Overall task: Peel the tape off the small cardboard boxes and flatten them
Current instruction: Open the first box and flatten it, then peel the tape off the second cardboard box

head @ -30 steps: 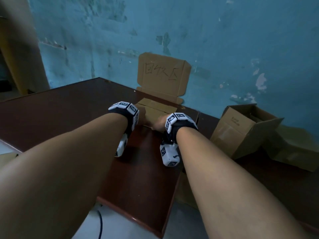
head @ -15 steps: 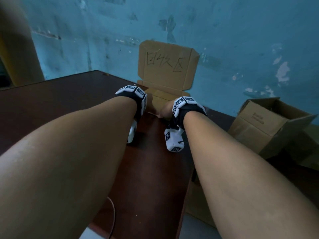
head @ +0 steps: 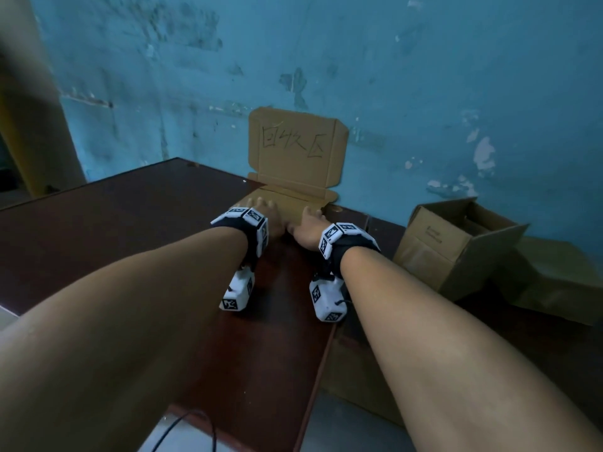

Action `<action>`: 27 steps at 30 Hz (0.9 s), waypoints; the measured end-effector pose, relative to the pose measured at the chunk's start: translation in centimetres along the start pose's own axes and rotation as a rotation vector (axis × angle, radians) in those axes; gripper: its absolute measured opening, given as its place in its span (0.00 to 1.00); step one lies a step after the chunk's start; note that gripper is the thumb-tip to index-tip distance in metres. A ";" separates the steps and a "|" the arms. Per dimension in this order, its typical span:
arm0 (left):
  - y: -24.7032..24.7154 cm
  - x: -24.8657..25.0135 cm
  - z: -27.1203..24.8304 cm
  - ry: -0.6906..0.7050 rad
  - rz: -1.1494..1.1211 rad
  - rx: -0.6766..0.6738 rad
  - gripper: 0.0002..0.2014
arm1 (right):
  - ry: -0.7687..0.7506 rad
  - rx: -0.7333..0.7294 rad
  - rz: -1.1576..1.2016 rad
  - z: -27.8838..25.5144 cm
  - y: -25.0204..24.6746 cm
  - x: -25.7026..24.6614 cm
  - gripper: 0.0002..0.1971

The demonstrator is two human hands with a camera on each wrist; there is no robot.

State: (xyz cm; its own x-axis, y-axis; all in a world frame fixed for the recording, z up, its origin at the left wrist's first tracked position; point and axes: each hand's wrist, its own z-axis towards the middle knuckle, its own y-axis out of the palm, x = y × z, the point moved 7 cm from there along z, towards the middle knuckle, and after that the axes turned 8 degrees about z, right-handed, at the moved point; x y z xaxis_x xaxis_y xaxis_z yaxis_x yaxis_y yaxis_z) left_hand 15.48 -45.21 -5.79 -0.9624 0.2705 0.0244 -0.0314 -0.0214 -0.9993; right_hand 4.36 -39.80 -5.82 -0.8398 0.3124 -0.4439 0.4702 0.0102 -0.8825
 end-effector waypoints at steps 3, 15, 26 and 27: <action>-1.3 1.1 -1.6 0.011 -0.030 0.013 0.30 | -0.010 0.022 -0.003 -1.7 -1.3 0.2 0.36; -6.9 5.1 -10.2 0.085 -0.183 0.054 0.37 | -0.097 0.132 -0.036 -12.3 -9.9 1.2 0.32; -7.1 14.2 -13.2 0.238 -0.396 -0.034 0.69 | -0.102 0.416 0.051 -21.2 -19.9 8.9 0.29; -6.7 15.4 -13.6 0.242 -0.403 -0.056 0.72 | -0.088 0.451 0.075 -21.9 -20.5 10.3 0.29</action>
State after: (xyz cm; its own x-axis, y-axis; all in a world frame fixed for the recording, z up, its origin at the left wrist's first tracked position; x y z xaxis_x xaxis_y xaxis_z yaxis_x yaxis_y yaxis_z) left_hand 4.52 -27.84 0.94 -0.7857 0.4635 0.4097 -0.3682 0.1818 -0.9118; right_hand -7.92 -15.99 11.09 -0.8370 0.2149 -0.5032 0.3818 -0.4295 -0.8184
